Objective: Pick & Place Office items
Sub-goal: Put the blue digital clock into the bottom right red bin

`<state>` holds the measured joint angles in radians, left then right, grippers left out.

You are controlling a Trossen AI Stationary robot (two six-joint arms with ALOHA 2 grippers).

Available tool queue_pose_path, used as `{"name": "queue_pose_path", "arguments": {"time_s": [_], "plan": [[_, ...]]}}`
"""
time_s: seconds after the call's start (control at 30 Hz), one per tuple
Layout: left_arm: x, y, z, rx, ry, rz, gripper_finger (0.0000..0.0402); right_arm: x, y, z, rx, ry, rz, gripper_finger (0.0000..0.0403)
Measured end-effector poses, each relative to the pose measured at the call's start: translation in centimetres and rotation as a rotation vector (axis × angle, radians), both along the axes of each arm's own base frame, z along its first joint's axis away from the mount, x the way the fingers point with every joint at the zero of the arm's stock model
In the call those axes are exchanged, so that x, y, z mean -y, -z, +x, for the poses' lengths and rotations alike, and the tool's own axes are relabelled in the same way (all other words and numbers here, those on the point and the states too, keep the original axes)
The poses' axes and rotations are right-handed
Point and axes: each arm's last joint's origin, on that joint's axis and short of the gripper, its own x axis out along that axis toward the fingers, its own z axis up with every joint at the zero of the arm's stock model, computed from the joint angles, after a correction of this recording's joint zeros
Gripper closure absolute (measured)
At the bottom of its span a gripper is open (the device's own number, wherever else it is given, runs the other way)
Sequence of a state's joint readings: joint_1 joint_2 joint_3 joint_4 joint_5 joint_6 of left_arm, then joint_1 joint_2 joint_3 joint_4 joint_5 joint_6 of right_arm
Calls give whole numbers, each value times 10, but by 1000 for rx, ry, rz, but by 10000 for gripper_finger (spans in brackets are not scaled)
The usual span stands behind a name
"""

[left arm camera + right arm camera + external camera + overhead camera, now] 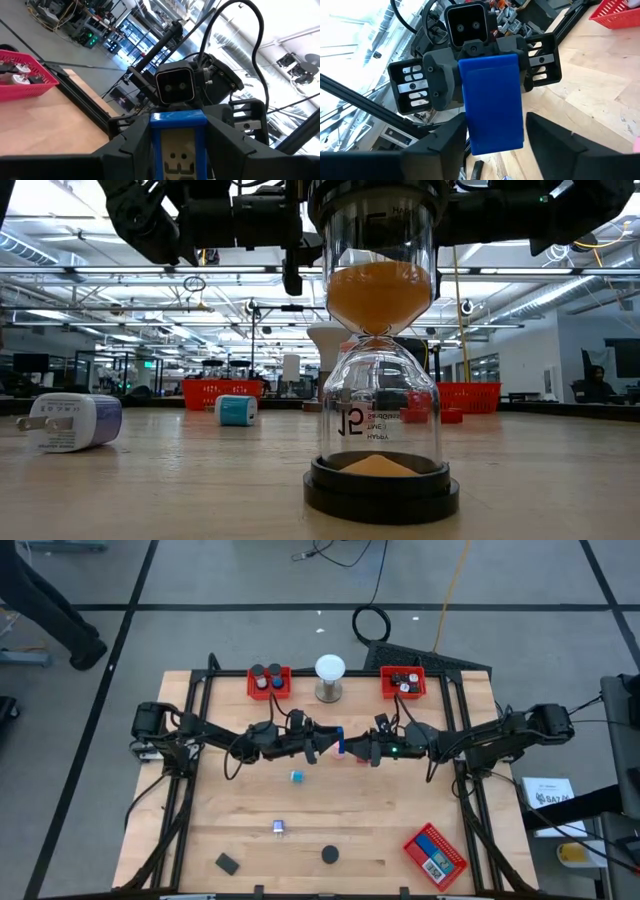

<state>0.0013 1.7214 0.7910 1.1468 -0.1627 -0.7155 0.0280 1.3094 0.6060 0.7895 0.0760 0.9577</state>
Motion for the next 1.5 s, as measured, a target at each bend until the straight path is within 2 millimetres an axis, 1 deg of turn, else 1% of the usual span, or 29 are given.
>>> {"name": "queue_pose_path", "arguments": {"time_s": [0.13,0.27,0.33,0.43,0.53,0.6,0.67,0.77,0.83,0.97,1.07,1.2,1.3,1.43,1.5], "plan": [[0,0,0,-1,-5,0,243,0,0,0,1,-1,-4,241],[0,0,0,0,-5,-3,243,0,0,0,3,-1,-2,247],[0,0,0,1,-3,-11,243,0,0,0,2,-1,2,235],[0,1,0,-6,3,-41,243,0,2,0,-18,-3,22,203],[0,6,1,-42,-2,-94,243,-1,4,-4,-86,-57,9,171],[1,11,2,-90,3,-119,243,-2,5,-9,-153,-82,4,158],[5,19,2,-173,7,-128,243,-2,6,-19,-238,-96,-1,152],[14,33,2,-334,27,-126,243,-3,4,-36,-343,-112,-2,157],[21,35,7,-452,52,-103,243,-5,-1,-48,-380,-122,-20,168],[38,29,21,-740,107,72,243,-6,-11,-72,-408,-135,-41,201],[49,29,39,-878,166,209,243,-5,-18,-86,-400,-134,-60,230],[61,41,73,-939,284,304,243,-4,-25,-98,-371,-117,-105,262],[62,46,95,-963,339,336,243,-3,-29,-103,-351,-118,-129,279],[55,42,115,-976,377,369,243,-3,-31,-106,-334,-122,-145,290],[53,46,122,-980,412,357,243,-3,-31,-107,-333,-124,-156,293]]}}
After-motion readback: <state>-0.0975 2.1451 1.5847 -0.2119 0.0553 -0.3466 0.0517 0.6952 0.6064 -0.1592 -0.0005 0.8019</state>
